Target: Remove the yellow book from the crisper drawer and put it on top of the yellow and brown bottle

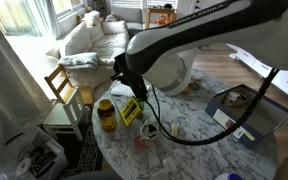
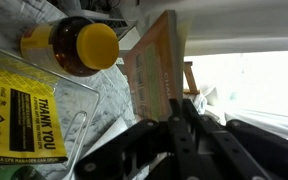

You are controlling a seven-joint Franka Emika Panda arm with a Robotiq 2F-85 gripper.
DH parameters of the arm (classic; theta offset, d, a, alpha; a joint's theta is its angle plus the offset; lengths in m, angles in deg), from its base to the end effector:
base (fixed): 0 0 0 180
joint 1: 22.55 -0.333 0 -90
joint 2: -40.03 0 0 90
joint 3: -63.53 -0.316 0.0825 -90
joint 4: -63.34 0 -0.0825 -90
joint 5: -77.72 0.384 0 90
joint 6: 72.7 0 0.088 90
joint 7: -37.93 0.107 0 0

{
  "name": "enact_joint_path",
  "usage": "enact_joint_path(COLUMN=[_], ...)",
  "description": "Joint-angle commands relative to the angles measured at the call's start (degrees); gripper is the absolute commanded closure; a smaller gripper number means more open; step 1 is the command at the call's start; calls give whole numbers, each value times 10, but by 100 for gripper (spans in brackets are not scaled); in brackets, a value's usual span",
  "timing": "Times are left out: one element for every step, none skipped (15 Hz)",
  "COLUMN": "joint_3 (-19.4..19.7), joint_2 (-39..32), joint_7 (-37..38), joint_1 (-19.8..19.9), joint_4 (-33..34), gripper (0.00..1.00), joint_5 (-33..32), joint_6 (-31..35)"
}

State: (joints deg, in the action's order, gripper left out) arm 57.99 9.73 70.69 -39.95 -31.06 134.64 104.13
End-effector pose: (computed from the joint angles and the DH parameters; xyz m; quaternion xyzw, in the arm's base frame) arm 0.6848 0.2023 0.3847 -0.7409 0.4953 -0.2179 0.3977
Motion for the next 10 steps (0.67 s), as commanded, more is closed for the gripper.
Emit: enact_joint_path(joint_3=[-55,-64,-72,-79,-84,-93,-101,-108,-117,-122], joint_2=[48,54,59,63,67,70,73,75,76,78], joint_7=[-90,-108,-125,-139,-150,-165,-179,-194,-210,-222], joint_1=[51,60,69,77,84,93,101,109,118,123], joint_4=[-64,-75,-85,-94,-101,-106,-113,-117,-120,-125], gripper=[98,98,98,98,98,98,98,98,98,98], joint_5=[42,49,59,67,74,84,94,104,116,125], joint_6=[-18,-20,-23,-26,-29,-33,-39,-47,-58,-69])
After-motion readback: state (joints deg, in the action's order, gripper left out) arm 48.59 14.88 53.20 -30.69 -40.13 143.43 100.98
